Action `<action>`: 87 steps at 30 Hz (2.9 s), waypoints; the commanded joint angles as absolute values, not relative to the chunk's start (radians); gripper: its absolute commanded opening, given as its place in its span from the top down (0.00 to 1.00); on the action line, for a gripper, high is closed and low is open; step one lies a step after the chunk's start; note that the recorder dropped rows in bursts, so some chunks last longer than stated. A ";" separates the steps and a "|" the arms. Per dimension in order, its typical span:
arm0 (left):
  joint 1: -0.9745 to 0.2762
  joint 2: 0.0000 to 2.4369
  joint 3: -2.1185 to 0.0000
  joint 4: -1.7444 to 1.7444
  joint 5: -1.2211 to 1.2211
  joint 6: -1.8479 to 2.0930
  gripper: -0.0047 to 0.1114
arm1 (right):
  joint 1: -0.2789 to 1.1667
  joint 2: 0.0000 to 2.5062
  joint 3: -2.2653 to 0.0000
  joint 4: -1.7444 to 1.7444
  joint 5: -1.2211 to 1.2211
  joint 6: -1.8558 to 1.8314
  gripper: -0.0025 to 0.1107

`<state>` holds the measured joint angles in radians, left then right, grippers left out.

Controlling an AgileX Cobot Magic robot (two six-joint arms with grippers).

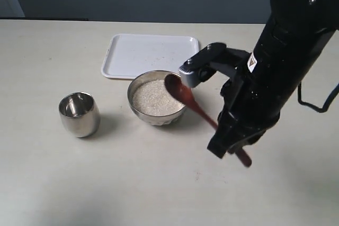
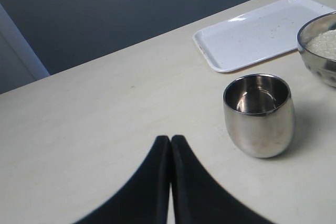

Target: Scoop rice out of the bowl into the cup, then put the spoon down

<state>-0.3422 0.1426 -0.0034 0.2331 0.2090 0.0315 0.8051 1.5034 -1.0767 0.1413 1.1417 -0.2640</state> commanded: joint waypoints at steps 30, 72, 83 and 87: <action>-0.352 0.135 0.000 0.229 0.203 0.029 0.96 | 0.826 1.440 -0.995 -1.156 0.588 0.987 0.99; -0.352 0.135 0.000 0.229 0.202 0.029 0.96 | 0.826 1.656 -1.155 -0.698 1.221 -0.197 0.99; -0.352 0.135 0.000 0.229 0.202 0.029 0.96 | 1.009 1.847 -1.155 -1.286 1.221 0.010 0.99; -0.352 0.135 0.000 0.229 0.202 0.029 0.96 | 1.037 1.916 -1.155 -1.402 1.184 0.069 0.99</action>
<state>-0.3422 0.1426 -0.0034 0.2331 0.2090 0.0315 1.0270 1.8921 -1.1486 -1.3467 1.2118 0.0441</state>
